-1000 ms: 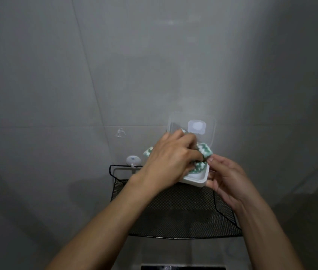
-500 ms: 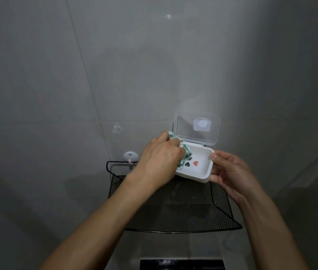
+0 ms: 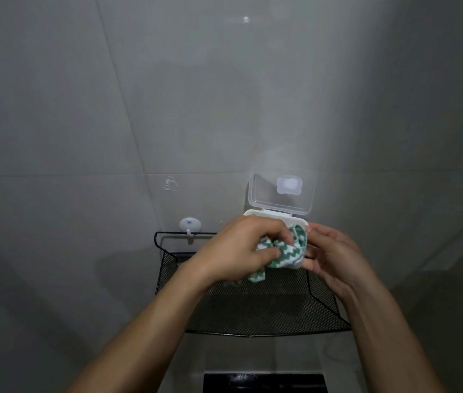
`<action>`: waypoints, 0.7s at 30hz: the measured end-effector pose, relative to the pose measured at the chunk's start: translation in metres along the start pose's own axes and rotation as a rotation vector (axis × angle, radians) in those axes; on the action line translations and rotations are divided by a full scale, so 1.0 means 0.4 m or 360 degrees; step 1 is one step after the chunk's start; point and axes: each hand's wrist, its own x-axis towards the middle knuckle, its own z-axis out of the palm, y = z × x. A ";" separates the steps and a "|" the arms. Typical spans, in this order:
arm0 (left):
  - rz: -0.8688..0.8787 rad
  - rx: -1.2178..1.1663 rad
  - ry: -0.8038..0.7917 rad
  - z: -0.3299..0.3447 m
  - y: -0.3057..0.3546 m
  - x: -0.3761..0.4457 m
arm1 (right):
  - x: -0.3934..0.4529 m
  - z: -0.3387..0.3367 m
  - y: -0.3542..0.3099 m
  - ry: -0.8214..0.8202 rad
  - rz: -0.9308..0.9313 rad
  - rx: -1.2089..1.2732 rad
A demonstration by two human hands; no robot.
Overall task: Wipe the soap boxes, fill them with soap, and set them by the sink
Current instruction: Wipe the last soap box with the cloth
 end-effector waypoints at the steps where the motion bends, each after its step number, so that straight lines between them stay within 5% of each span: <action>1: 0.0001 -0.0107 0.0058 0.000 -0.003 -0.007 | 0.001 -0.003 -0.007 0.0019 0.0001 -0.0003; 4: -0.0065 -0.0283 0.0314 -0.012 -0.040 -0.036 | 0.002 -0.031 -0.037 0.0139 -0.0017 0.0008; 9: -0.0342 -0.0058 0.0539 -0.011 -0.145 -0.079 | 0.003 -0.080 -0.058 0.0264 -0.0017 -0.0078; 14: -0.0639 0.0131 0.0160 0.096 -0.225 -0.103 | 0.010 -0.079 -0.040 0.0278 0.0044 -0.0181; 21: -0.0719 0.0185 -0.0233 0.204 -0.288 -0.143 | 0.010 -0.065 -0.019 0.0234 0.0059 -0.0442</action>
